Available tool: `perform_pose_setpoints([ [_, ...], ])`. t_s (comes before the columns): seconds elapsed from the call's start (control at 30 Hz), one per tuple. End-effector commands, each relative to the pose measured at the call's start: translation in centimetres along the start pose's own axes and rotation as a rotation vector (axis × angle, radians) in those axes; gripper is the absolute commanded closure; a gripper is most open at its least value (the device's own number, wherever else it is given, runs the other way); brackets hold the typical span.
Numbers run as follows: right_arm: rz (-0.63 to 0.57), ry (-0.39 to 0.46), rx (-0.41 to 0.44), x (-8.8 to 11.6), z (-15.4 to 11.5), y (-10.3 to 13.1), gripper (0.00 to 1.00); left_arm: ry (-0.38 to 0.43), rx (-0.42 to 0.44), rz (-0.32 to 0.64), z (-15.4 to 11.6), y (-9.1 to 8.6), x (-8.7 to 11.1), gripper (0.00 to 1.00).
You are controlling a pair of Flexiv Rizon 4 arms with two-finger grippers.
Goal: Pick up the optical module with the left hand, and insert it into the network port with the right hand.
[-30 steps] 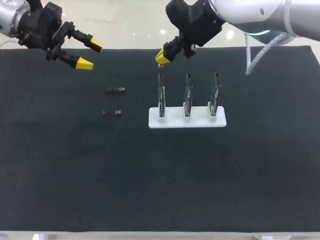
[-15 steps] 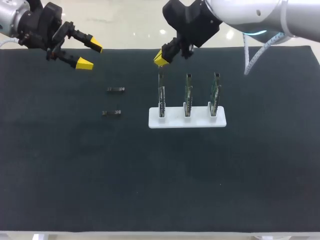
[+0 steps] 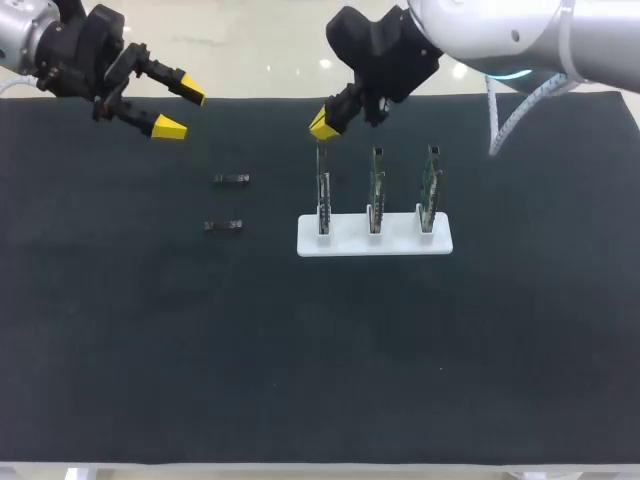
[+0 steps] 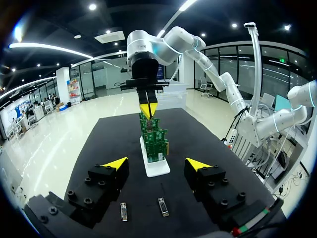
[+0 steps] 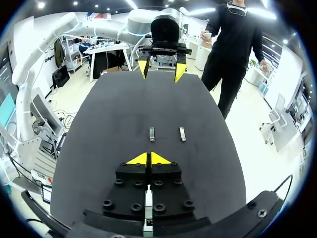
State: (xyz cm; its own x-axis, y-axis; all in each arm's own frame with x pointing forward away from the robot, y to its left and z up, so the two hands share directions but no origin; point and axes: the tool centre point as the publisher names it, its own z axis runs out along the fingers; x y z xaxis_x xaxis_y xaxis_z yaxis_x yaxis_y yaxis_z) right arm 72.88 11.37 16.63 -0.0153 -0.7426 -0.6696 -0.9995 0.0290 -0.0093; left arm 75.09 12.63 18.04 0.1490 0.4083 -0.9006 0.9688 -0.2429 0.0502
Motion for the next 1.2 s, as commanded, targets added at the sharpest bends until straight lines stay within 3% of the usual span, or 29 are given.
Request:
perform_pose_setpoints([
  [0.03,-0.005,-0.01,0.003,0.3,0.5,0.0,1.0,0.003,0.002,0.0,0.0,0.1,0.0,0.0],
  [1.2,-0.019,-0.017,0.01,1.5,2.4,-0.1,1.0,0.003,0.002,0.0,0.0,0.1,0.0,0.0],
])
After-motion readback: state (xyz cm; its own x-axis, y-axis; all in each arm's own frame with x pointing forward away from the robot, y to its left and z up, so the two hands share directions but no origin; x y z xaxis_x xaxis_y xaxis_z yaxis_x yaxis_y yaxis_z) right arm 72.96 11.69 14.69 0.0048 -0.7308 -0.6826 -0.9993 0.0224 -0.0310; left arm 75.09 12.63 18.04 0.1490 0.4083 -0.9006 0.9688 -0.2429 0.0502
